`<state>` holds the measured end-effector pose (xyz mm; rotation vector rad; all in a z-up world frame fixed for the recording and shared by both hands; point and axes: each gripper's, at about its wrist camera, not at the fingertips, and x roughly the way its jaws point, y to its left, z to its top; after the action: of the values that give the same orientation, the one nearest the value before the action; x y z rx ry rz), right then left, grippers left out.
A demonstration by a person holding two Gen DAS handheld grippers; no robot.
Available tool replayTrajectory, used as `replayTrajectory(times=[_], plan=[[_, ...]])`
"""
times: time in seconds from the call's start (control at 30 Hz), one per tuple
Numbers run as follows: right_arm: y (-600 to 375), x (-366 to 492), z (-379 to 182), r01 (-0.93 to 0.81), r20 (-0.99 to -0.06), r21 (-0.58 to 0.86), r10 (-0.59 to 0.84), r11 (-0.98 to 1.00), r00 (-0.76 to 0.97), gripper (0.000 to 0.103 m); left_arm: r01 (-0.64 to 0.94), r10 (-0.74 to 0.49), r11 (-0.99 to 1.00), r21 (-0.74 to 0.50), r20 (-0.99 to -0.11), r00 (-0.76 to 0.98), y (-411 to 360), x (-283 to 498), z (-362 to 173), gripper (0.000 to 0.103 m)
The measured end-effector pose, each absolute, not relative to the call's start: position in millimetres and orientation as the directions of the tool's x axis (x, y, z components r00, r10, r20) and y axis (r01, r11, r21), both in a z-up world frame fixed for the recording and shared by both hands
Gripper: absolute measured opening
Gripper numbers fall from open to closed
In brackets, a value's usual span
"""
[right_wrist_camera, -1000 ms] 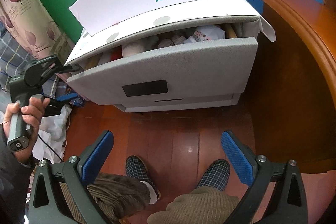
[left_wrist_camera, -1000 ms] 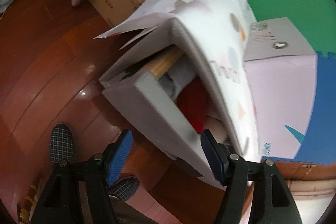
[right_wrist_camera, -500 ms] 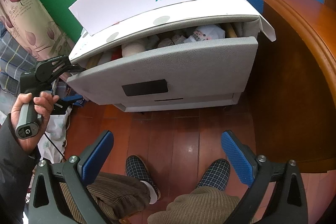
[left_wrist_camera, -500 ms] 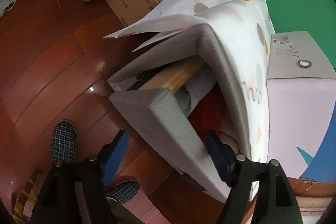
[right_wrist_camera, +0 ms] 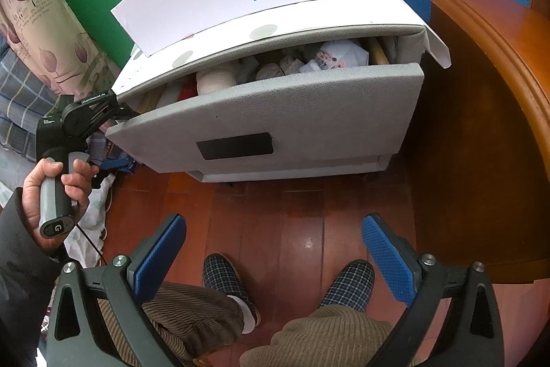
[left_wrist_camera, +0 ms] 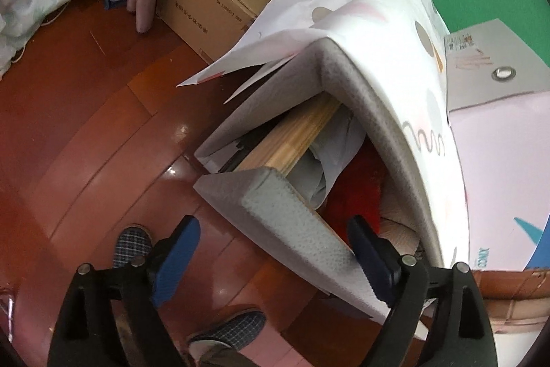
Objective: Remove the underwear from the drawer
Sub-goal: 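Hook the left tool on the drawer front and pull the drawer outward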
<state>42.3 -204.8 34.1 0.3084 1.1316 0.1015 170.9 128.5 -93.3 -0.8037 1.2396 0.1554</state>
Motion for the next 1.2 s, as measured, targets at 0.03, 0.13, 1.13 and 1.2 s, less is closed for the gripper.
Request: replayTrajectory(times=[0.03,0.13,1.13,1.2], plan=[[-204.9,43.4,34.2,0.076,-0.874,0.293,0.234,0.953,0.426,0.102,-0.508,-0.299,0.737,-0.446,-0.889,0.347,128.1,169.2,-92.3,0.091],[-204.2,44.2,34.1,0.074,-0.875,0.287,0.23,0.955,0.425,0.102,-0.476,-0.266,0.779,-0.408,-0.903,0.338,125.2,164.5,-86.6,0.091],[-207.2,56.9,60.6,-0.002,-0.92,0.189,0.177,0.982,0.35,0.102,-0.261,-0.082,0.953,-0.156,-0.958,0.274,105.7,74.1,-58.4,0.093],[-211.2,62.1,61.9,0.008,-0.93,0.177,0.164,0.984,0.33,0.102,-0.261,-0.087,0.952,-0.159,-0.96,0.267,107.6,71.2,-60.0,0.093]])
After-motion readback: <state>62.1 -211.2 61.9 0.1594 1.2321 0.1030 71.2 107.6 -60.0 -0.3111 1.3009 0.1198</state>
